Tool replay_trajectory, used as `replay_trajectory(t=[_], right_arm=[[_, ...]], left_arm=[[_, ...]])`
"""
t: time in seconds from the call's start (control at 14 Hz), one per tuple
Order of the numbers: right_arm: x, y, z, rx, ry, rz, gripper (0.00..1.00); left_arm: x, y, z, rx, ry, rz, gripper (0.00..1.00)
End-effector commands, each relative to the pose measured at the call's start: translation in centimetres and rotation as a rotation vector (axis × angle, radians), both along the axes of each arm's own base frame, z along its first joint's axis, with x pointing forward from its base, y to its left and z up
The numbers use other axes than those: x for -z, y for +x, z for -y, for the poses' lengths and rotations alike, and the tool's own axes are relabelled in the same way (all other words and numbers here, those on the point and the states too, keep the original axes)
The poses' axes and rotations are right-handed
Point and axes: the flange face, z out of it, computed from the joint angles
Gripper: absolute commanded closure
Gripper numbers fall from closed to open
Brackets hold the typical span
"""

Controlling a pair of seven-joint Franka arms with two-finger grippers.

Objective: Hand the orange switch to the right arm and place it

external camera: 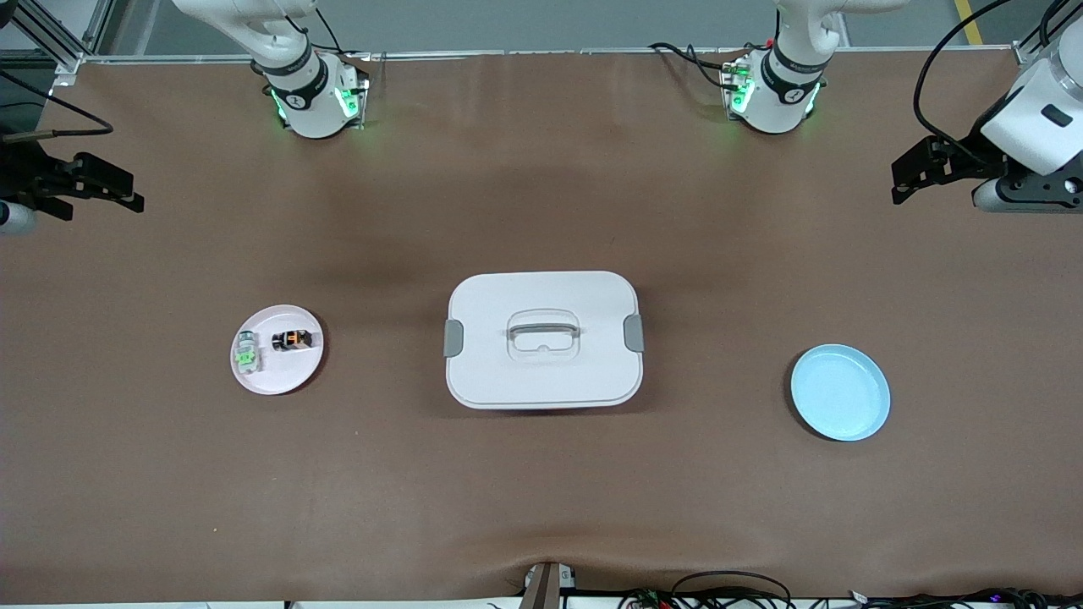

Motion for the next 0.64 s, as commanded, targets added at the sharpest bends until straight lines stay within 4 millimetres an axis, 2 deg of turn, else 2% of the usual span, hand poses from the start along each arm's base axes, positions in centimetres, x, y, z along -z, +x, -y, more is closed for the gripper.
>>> replay_trajectory(t=[0.0,0.57], right_arm=[[-1.34,-1.06,0.04,-0.014,-0.012,0.032,0.0],[-2.04,-1.37,0.31,-0.009,-0.014,0.052,0.0]], left_arm=[[-0.59,0.18,-0.42,0.013,-0.004,0.011,0.0],[-0.41,0.17,-0.21,0.016,-0.008,0.004,0.0]])
